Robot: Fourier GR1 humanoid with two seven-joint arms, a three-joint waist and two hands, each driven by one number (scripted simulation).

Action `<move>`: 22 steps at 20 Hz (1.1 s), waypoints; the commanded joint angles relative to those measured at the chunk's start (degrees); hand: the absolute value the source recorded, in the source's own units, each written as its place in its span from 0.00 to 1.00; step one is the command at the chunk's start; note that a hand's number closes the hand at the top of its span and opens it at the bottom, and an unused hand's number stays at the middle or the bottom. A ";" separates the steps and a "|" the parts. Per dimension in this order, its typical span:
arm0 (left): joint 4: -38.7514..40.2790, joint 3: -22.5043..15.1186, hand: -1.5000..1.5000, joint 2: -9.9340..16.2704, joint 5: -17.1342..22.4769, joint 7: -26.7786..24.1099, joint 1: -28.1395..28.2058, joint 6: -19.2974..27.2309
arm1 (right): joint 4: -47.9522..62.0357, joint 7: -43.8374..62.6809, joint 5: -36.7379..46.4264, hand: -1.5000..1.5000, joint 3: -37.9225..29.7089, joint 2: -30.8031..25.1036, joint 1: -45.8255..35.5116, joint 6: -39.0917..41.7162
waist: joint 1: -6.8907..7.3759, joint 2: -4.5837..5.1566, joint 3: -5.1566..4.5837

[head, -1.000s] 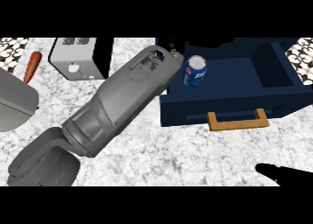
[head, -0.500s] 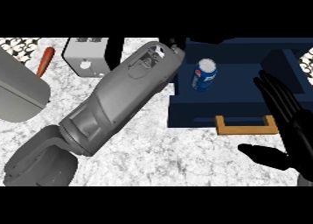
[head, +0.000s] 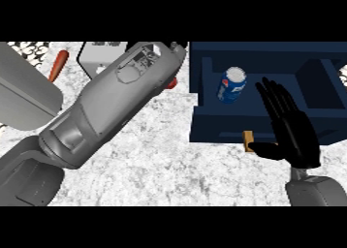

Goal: Pick up the can, place it into the drawer and close the drawer

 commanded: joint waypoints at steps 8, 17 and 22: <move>-16.27 -1.01 0.00 11.44 -2.68 10.85 5.28 -1.80 | 25.68 -3.30 4.26 0.00 -5.45 0.94 -12.21 -11.17 | 1.99 -0.13 0.02; -23.29 -1.14 0.00 16.92 -4.48 12.76 12.13 -2.81 | 41.46 -3.18 8.92 0.00 -9.06 1.39 -23.41 -21.01 | 2.17 0.48 0.04; -27.70 -1.55 0.00 17.75 -5.66 15.59 14.02 -0.94 | 50.42 -6.16 8.65 0.00 -11.57 1.95 -27.63 -29.06 | 2.26 0.68 0.10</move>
